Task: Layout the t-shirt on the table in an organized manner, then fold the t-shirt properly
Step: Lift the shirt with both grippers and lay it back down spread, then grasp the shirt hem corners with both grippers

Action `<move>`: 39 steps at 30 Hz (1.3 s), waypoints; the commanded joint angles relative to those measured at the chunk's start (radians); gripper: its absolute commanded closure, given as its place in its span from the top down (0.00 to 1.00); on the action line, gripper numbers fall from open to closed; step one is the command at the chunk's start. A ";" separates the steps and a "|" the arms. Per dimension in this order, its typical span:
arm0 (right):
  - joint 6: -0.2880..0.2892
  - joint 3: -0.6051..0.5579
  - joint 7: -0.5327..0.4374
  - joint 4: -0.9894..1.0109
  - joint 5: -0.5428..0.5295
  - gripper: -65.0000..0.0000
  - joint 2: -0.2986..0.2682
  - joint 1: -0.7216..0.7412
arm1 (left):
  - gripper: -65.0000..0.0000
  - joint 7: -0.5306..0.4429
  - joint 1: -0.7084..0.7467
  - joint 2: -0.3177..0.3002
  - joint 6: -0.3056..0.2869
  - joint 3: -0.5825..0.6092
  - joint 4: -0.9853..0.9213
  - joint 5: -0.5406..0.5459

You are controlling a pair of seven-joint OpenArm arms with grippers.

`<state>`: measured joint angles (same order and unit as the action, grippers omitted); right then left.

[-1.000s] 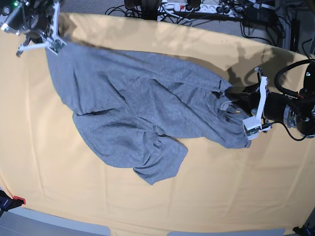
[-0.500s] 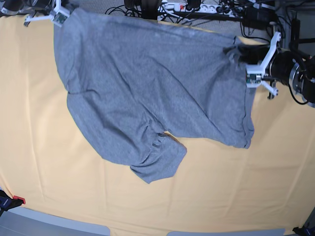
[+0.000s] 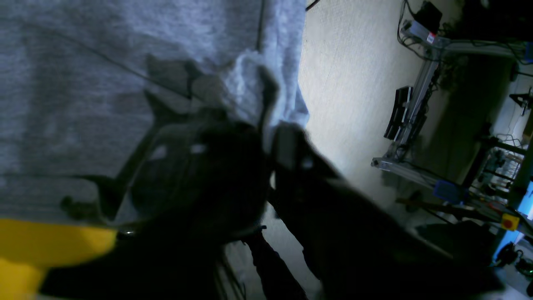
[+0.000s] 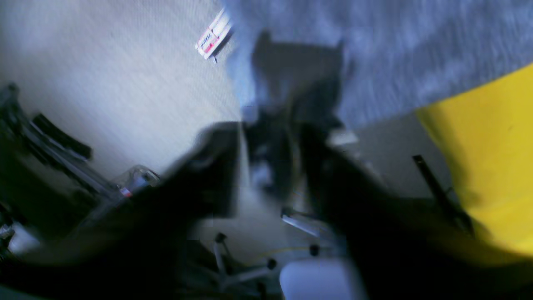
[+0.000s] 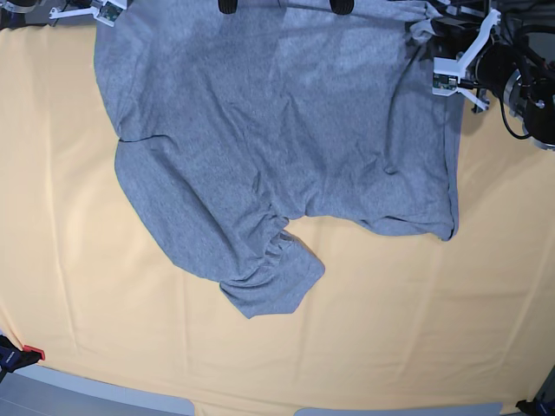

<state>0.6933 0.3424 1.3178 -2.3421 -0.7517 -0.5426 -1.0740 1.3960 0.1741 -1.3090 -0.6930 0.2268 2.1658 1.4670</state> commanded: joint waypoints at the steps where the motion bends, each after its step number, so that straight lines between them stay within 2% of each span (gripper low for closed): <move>1: 0.005 0.006 -0.005 -0.014 -0.004 0.61 -0.009 -0.011 | 0.40 0.000 -0.008 -0.024 -0.005 -0.012 0.009 0.017; 2: 0.005 0.006 -0.016 -0.014 0.013 0.65 -0.010 -0.011 | 0.53 0.000 -0.009 -0.024 -0.005 -0.013 0.009 0.017; 3: 0.005 0.006 -0.024 -0.014 0.043 0.65 -0.010 -0.009 | 0.63 0.000 -0.009 -0.024 -0.005 -0.014 0.009 0.017; 4: 0.003 0.006 -0.024 -0.014 0.078 0.65 -0.010 -0.008 | 0.67 0.000 -0.009 -0.024 -0.005 -0.019 0.009 0.017; 8: -0.068 0.055 -0.060 -0.014 0.199 0.65 -0.027 -0.006 | 0.67 0.000 -0.009 -0.024 -0.005 -0.088 0.009 0.017; 11: -0.141 0.129 -0.178 -0.014 0.320 0.65 -0.038 -0.006 | 0.67 0.000 -0.009 -0.022 -0.005 -0.211 0.009 0.017; 13: -0.192 0.182 -0.272 -0.014 0.350 0.65 -0.038 -0.006 | 0.67 0.000 -0.009 -0.002 -0.005 -0.320 0.006 0.005; 14: -0.212 0.208 -0.316 -0.014 0.349 0.65 -0.037 -0.006 | 0.67 -0.018 -0.009 0.018 -0.005 -0.381 0.002 -0.037; 17: -0.251 0.255 -0.403 -0.014 0.349 0.65 -0.038 0.004 | 0.67 -0.153 -0.009 0.113 -0.005 -0.560 -0.042 -0.129; 20: -0.252 0.255 -0.394 -0.014 0.348 0.65 -0.037 0.063 | 0.67 -0.251 -0.020 0.220 0.039 -0.686 -0.145 -0.200; 22: -0.251 0.255 -0.395 -0.014 0.337 0.65 -0.037 0.107 | 0.67 -0.275 -0.067 0.295 0.086 -0.723 -0.257 -0.245; 25: -0.236 0.255 -0.394 -0.014 0.304 0.65 -0.037 0.165 | 0.67 -0.281 -0.158 0.394 0.102 -0.732 -0.488 -0.248; 29: -0.222 0.255 -0.394 -0.014 0.232 0.65 -0.037 0.205 | 0.67 -0.273 -0.284 0.502 0.067 -0.731 -0.807 -0.186; 34: -0.223 0.255 -0.395 -0.014 0.198 0.65 -0.037 0.227 | 0.67 -0.237 -0.421 0.582 -0.005 -0.679 -1.104 -0.119; 39: -0.222 0.255 -0.394 -0.014 0.198 0.65 -0.037 0.227 | 0.67 -0.252 -0.531 0.653 -0.005 -0.519 -1.286 -0.124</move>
<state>0.4740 0.5873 0.9379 -2.3421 -0.5514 -0.5655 -0.8440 1.1606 -0.3321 -0.6323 -0.6895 -0.2832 0.8639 1.3121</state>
